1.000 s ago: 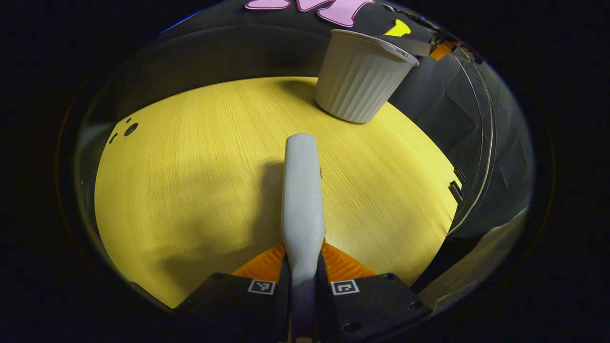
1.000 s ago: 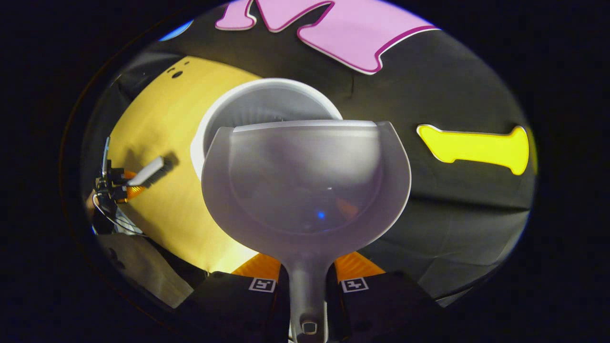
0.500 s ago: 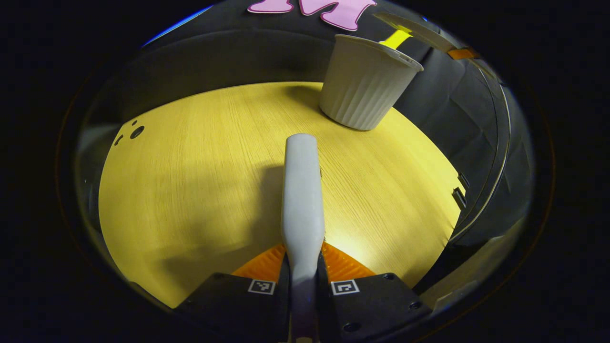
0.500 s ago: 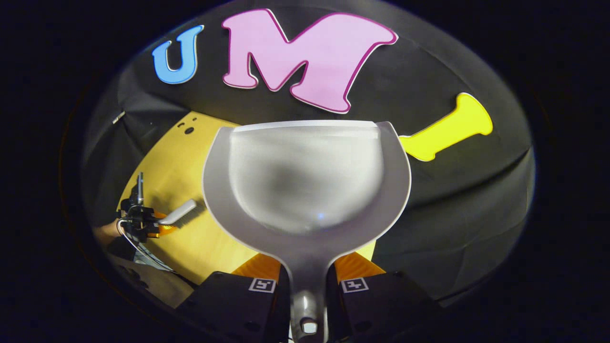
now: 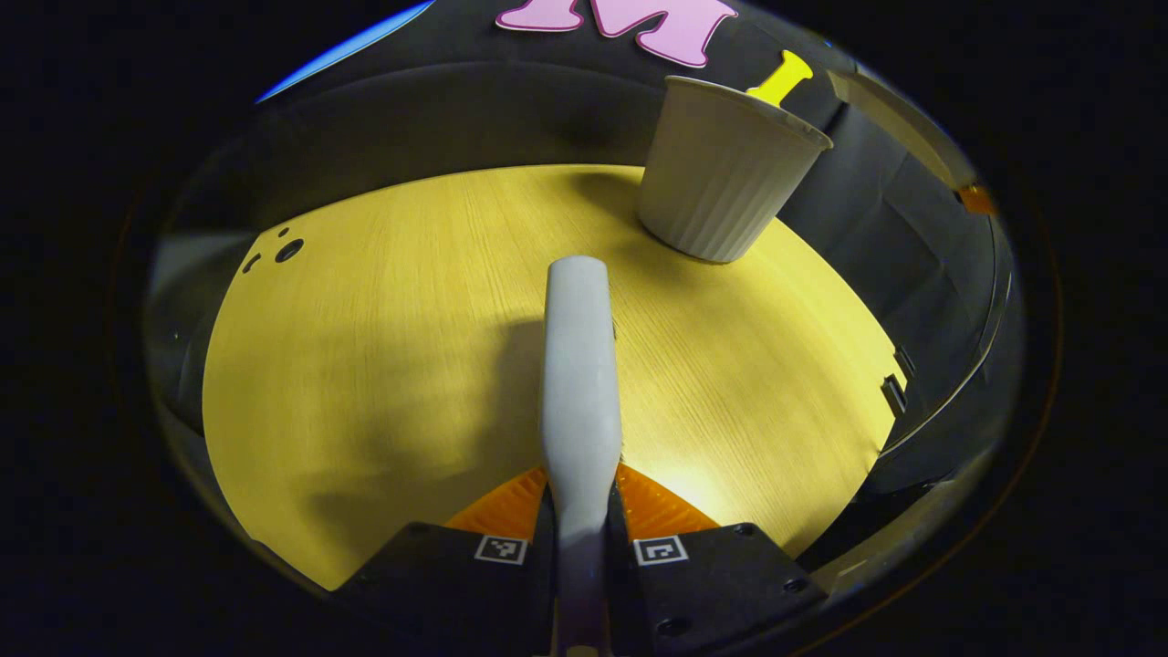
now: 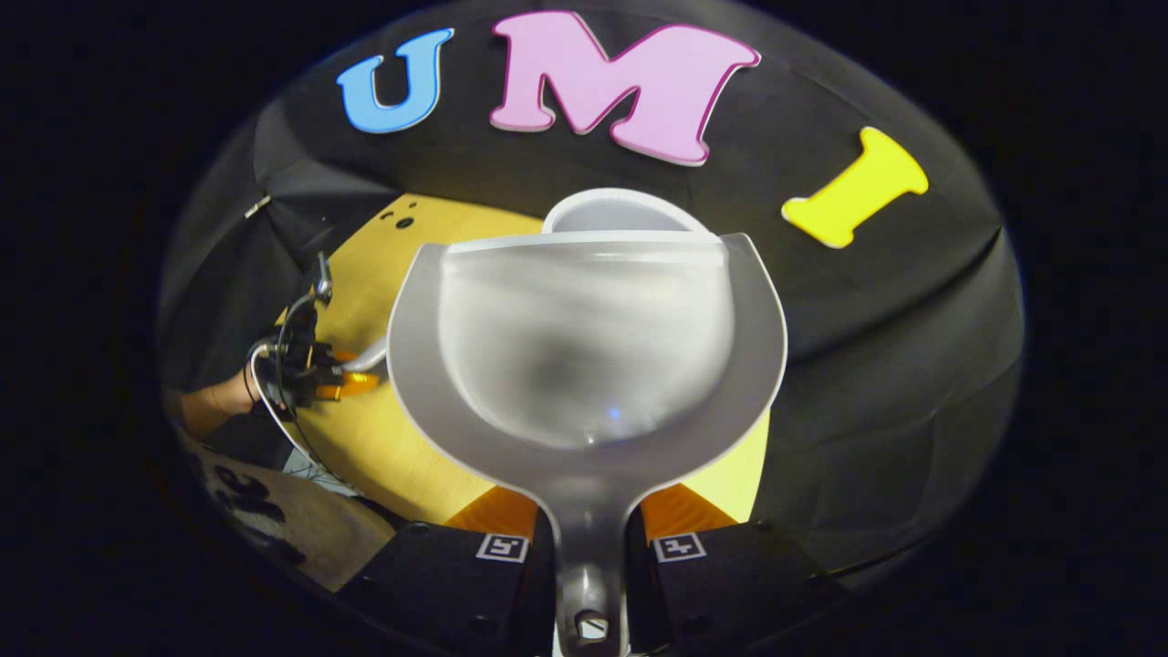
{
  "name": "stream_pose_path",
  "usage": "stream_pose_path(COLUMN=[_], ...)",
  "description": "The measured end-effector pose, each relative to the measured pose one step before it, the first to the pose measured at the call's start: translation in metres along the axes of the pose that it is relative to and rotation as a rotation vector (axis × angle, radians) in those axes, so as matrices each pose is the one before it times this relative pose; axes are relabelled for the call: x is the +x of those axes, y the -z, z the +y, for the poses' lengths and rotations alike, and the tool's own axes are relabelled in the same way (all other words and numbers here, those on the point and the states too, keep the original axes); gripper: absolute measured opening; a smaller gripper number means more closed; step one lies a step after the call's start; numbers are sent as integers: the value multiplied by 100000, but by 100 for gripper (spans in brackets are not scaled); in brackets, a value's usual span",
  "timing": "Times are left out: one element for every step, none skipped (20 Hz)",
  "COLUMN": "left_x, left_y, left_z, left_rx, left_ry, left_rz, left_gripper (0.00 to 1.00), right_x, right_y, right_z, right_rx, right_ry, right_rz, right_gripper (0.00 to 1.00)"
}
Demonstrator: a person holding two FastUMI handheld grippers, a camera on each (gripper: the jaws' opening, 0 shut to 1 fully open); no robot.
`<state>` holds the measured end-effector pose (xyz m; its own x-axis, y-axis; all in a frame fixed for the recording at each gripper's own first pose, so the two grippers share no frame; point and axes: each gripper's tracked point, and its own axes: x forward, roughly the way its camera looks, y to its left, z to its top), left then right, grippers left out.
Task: Pick up the small broom and dustpan from the desktop, sweep the trash into the dustpan with the broom, and then empty the trash into the garbage bin.
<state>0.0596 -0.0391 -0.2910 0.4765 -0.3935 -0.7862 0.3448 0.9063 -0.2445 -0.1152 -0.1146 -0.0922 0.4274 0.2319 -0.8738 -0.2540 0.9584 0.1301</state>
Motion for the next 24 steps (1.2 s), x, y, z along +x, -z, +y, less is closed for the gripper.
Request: stream_pose_path(left_x=[-47, -113, 157, 6, -42, 17, 6, -66, 11, 27, -34, -22, 131, -17, 117, 190, 61, 17, 174, 213, 309, 245, 242, 273], left_y=[88, 79, 109, 14, 124, 80, 45, 2, -65, 28, -16, 14, 82, -30, 31, 37, -20, 25, -87, -30, 123, 81, 60, -70], left_z=[265, 343, -93, 296, 190, 224, 145, 210, -42, 83, 128, 180, 161, 162, 182, 181, 148, 115, 25, 23, -205, 37, 112, 26], left_rx=[-100, -122, -414, -477, -403, -362, -462, -421, -292, -306, -405, -617, -761, -543, -369, -374, -76, 16, 198, 526, 723, 866, 1107, 1196], left_ry=[-956, -1213, -882, -933, -646, -714, -825, -770, -872, -966, -1044, -749, -888, -670, -907, -905, -791, -579, -74, 328, 534, 198, -445, -960], left_rz=[585, 457, 331, 470, 500, 383, 213, -44, -17, 187, 162, 45, 203, 192, 70, 206, 63, 110, 131, 430, 1036, 1002, 944, 289], left_gripper=[28, 30, 31, 25, 28, 31, 28, 31, 28, 31, 28, 31, 30, 28, 28, 28, 28, 28, 28, 31, 28, 28, 28, 28], right_x=[645, 724, 889, 1096, 1017, 1364, 1486, 1377, 1486, 1481, 1376, 1331, 1338, 1206, 1046, 831, 760, 669, 586, 611, 374, 144, 34, -82], right_y=[1317, 1113, 1190, 1224, 1149, 1025, 777, 673, 456, 386, 191, 112, 135, 23, 55, 123, 21, 291, 145, 150, 234, 239, 19, 31], right_z=[927, 1054, 1338, 1250, 875, 778, 480, 523, 427, 303, 22, 236, 228, 71, 127, -134, -57, -133, -86, 90, 234, 115, -54, -155], right_rx=[854, 1604, 1506, 1162, -165, -1034, -854, -778, 177, 110, 633, 558, 504, 1013, 507, 160, -486, -1024, -1051, -1159, -1195, -1054, -1068, -1190], right_ry=[-1688, -1862, -2360, -2414, -1955, -970, -174, -1088, -583, -769, -444, -738, -869, -564, -368, -109, 187, 7, 34, -536, -950, -638, -406, -136], right_rz=[1708, 1256, 1267, 2063, 2107, 1834, 1296, 1320, 898, 1073, 46, 380, 622, 485, 581, 540, 408, 1039, 455, 203, 551, 226, 269, -35], right_gripper=[35, 34, 34, 39, 34, 35, 35, 35, 35, 35, 35, 35, 35, 35, 35, 35, 35, 35, 35, 35, 35, 35, 35, 35])
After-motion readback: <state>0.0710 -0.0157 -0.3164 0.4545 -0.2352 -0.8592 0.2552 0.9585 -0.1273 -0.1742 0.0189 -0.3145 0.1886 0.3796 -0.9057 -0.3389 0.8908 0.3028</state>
